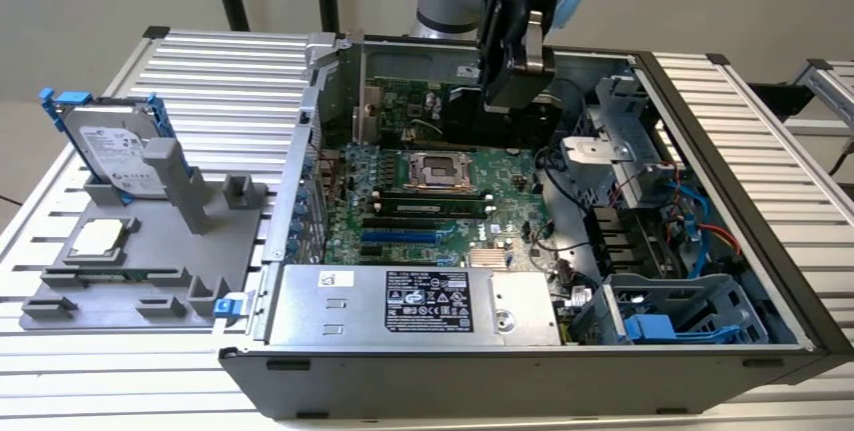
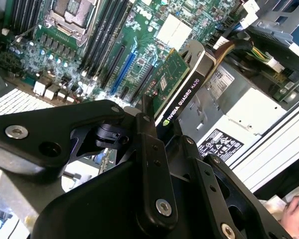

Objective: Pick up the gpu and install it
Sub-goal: 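Insert the gpu into the slot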

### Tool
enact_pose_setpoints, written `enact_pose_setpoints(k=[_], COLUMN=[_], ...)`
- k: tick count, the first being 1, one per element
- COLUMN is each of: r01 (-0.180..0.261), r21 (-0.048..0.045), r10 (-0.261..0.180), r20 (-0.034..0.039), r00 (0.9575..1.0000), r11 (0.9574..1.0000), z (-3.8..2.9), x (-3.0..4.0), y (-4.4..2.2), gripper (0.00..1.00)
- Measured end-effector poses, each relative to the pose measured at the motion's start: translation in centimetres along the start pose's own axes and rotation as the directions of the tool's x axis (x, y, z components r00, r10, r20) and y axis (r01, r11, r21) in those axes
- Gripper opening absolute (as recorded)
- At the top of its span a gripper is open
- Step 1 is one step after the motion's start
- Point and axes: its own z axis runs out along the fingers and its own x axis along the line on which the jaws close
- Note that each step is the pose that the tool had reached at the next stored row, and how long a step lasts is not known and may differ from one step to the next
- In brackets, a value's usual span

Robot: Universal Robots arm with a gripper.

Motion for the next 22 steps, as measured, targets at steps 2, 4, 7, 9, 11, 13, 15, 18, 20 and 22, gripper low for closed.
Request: enact_pose_setpoints(k=[2,4,7,9,11,13,15,18,20,22], r01=[0.0,0.0,0.0,0.0,0.0,0.0,0.0,0.0,0.0,0.0], r21=[0.0,0.0002,0.0,0.0,0.0001,0.0,0.0001,0.0001,0.0,0.0001], r10=[0.0,0.0,0.0,0.0,0.0,0.0,0.0,0.0,0.0,0.0], r20=[0.0001,0.0004,0.0002,0.0001,0.0001,0.0001,0.0004,0.0002,0.0,0.0002], r00=[1.0,1.0,1.0,1.0,1.0,1.0,1.0,1.0,1.0,1.0], r11=[1.0,1.0,1.0,1.0,1.0,1.0,1.0,1.0,1.0,1.0], z=[0.01,0.11,0.31,0.46,0.61,0.78,0.99,1.28,1.47,1.67], x=[0.0,-0.02,-0.15,-0.26,-0.36,-0.47,-0.52,-0.6,-0.65,-0.71], y=[0.0,-0.02,-0.02,-0.02,-0.02,-0.02,-0.02,-0.03,-0.04,-0.04], gripper=[0.0,0.0,0.0,0.0,0.0,0.0,0.0,0.0,0.0,0.0])
